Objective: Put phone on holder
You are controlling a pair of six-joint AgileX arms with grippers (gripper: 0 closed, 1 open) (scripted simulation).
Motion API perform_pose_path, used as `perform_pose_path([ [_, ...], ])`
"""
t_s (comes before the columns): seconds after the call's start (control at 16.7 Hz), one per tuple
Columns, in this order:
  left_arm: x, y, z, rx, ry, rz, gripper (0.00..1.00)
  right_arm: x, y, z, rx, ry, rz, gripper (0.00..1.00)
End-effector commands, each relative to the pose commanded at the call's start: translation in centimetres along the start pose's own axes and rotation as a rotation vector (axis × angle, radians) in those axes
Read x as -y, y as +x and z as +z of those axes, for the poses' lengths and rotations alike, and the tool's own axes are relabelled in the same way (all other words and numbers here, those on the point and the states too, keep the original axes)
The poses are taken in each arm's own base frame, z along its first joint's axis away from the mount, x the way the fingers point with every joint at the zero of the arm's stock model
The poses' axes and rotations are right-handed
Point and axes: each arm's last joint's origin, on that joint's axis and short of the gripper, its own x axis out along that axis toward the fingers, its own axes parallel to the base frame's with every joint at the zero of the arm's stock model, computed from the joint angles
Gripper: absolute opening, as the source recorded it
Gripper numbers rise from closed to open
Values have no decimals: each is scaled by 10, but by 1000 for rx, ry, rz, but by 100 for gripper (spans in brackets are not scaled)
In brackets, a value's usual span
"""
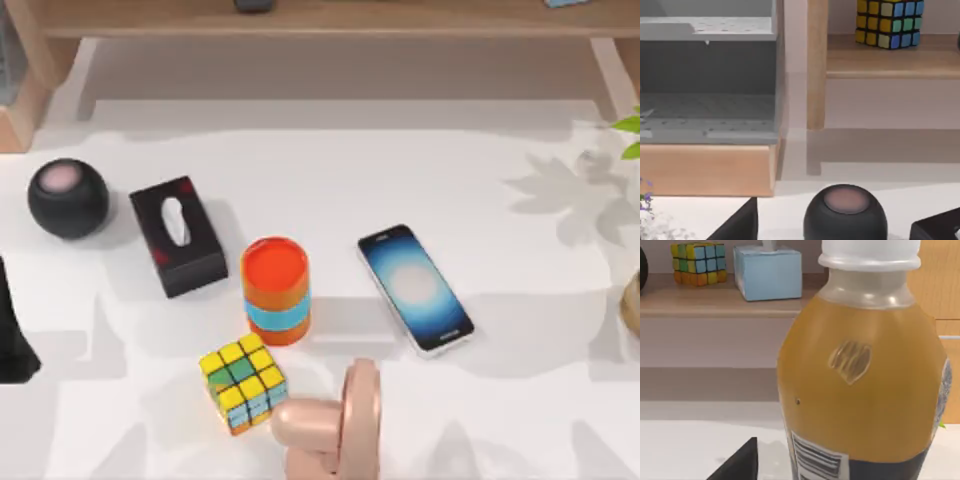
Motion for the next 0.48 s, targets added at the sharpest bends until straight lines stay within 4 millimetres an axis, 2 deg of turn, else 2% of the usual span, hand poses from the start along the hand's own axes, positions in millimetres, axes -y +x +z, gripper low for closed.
perform_pose_path([
  [0.24, 0, 0, 0, 0, 0, 0, 100, -1, 0, 7, -2, 4, 8, 100],
  [0.36, 0, 0, 0, 0, 0, 0, 100, -2, -1, 25, -12, 9, 24, 100],
  [0.48, 0, 0, 0, 0, 0, 0, 100, -4, 0, 52, -32, 12, 42, 100],
])
